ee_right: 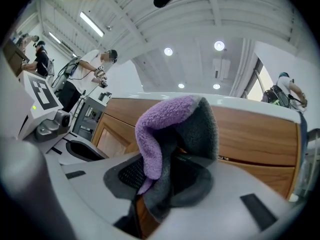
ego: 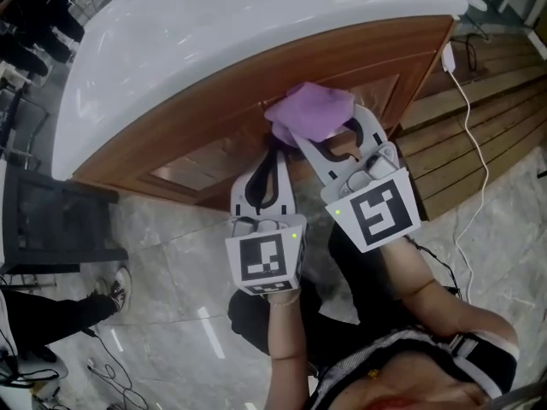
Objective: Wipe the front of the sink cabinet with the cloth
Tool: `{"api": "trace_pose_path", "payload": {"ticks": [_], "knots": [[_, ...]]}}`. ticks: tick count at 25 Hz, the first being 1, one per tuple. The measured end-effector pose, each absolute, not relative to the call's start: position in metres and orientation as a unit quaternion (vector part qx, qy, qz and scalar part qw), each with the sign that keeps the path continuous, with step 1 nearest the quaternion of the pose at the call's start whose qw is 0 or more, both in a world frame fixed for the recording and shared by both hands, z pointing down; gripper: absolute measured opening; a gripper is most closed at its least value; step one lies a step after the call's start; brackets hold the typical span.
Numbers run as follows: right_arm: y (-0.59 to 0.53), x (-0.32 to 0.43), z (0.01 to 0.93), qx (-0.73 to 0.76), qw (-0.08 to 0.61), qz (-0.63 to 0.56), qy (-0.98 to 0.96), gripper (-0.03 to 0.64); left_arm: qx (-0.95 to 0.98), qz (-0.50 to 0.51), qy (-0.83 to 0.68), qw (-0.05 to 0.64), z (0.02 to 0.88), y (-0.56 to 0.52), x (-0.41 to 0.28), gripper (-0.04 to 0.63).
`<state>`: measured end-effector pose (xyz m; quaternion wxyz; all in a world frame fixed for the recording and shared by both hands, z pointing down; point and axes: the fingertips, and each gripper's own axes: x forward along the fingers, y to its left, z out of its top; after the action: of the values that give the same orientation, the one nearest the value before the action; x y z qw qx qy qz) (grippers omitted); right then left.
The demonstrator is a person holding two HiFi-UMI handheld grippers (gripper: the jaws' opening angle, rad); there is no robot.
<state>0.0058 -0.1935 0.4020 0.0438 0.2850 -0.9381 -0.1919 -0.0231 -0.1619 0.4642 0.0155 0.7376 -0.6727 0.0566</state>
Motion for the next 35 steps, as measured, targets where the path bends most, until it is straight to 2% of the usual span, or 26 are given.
{"api": "trace_pose_path", "payload": {"ticks": [19,35], "knots": [[-0.206,0.027,0.401,0.301,0.056,-0.196,-0.932,0.161,0.754,0.062,-0.653,0.013,0.469,-0.165,-0.008,0.000],[-0.240,0.088,0.401,0.375,0.073,-0.186,-0.905,0.161,0.786,0.061,-0.615,0.013,0.472,-0.183,0.024,0.000]]}}
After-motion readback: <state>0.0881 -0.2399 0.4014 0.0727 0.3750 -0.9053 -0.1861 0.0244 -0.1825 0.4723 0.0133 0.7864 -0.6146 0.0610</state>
